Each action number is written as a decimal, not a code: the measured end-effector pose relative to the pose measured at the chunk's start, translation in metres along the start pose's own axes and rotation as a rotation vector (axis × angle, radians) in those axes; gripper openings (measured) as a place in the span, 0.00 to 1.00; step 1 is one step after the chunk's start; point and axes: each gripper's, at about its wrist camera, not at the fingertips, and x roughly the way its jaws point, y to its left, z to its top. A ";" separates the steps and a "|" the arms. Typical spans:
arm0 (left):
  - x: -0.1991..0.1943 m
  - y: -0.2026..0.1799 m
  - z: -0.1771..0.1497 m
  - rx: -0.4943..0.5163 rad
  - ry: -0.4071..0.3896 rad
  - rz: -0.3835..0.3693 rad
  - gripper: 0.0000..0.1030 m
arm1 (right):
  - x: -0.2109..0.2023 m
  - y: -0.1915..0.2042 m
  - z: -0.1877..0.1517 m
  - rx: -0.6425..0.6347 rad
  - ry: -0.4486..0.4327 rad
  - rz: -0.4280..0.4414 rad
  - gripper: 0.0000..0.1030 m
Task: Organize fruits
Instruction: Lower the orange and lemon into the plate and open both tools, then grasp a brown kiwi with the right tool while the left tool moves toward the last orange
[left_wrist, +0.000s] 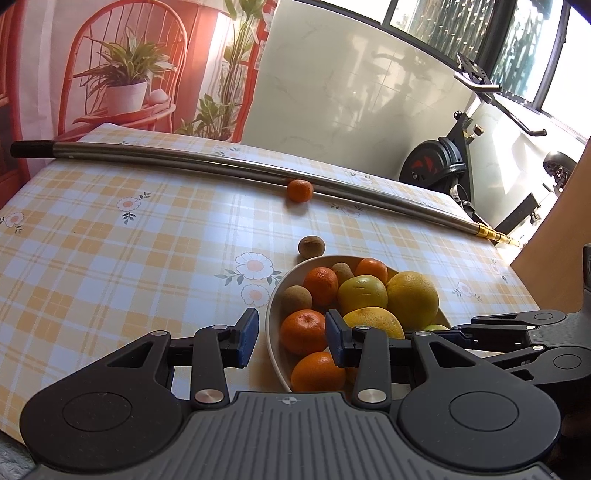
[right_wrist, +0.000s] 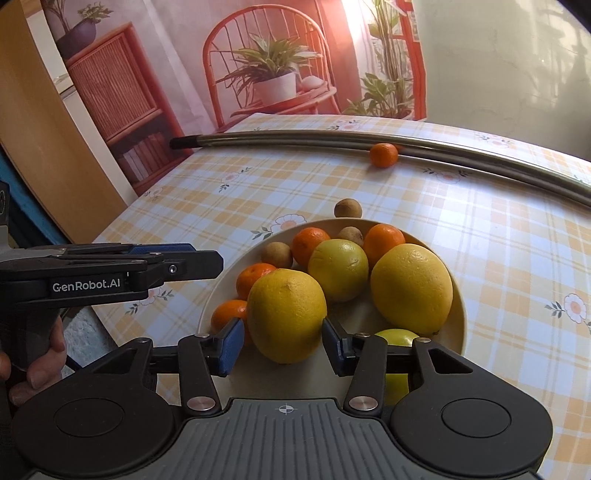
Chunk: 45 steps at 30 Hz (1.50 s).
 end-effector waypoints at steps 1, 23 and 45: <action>0.000 0.000 0.000 0.001 0.000 0.000 0.40 | 0.000 0.000 0.000 0.001 -0.002 -0.005 0.38; 0.002 0.002 0.006 0.002 -0.005 0.038 0.40 | -0.017 -0.012 0.004 0.036 -0.114 -0.001 0.39; -0.010 0.011 0.073 0.040 -0.150 0.095 0.40 | -0.022 -0.045 0.078 -0.021 -0.243 -0.106 0.41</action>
